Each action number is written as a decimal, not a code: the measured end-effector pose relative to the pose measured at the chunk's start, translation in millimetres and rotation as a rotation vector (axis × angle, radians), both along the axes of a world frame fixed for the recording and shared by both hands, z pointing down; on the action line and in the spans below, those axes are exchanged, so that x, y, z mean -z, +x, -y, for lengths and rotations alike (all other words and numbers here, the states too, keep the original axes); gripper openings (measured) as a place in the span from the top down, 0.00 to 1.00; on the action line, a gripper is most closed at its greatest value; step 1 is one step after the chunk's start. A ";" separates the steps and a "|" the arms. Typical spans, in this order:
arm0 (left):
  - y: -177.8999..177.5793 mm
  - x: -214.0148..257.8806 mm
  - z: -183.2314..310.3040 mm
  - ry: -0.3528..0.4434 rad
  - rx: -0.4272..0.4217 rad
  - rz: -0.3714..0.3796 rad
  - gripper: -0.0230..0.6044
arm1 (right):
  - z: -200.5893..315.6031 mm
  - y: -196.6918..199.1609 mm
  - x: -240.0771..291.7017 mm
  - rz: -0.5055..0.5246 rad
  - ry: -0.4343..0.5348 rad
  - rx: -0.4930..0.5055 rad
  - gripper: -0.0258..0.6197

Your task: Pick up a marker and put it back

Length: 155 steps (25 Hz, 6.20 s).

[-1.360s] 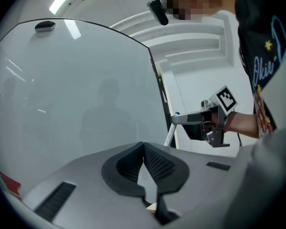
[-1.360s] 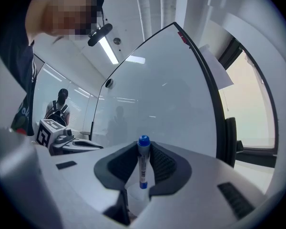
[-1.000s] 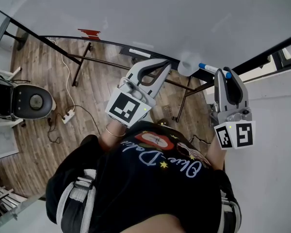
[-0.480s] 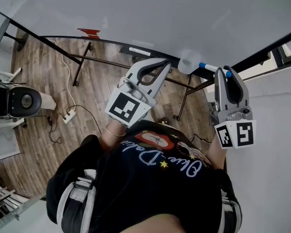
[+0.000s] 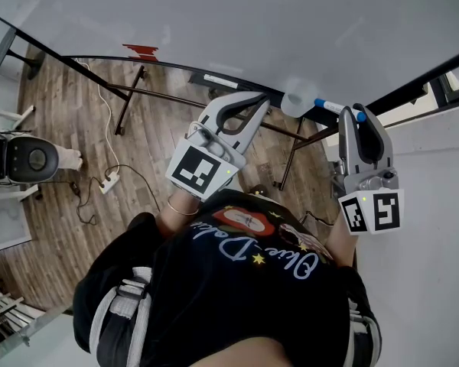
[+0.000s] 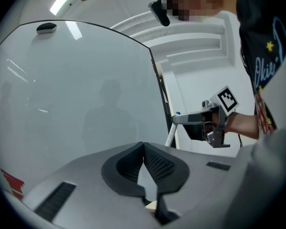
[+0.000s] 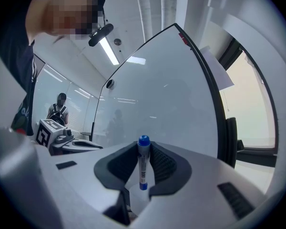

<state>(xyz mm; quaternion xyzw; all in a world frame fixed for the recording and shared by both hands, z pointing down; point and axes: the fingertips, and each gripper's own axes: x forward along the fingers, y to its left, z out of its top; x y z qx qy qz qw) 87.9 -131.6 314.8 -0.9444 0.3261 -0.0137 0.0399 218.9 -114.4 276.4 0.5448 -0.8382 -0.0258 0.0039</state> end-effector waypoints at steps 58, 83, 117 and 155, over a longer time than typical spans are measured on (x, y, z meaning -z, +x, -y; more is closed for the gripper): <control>-33.4 -9.0 24.0 -0.040 0.084 0.022 0.96 | 43.9 -19.2 -73.0 0.027 -0.129 0.022 0.84; -32.2 -16.1 29.7 -0.067 0.059 0.049 0.96 | 48.8 -18.6 -121.2 0.008 -0.242 -0.008 0.84; -37.8 -18.1 29.3 -0.082 0.084 0.047 0.96 | 50.1 -28.9 -143.6 -0.033 -0.281 0.017 0.84; -37.8 -20.3 26.5 -0.088 0.101 0.042 0.96 | 50.1 -27.4 -137.8 -0.043 -0.257 0.025 0.82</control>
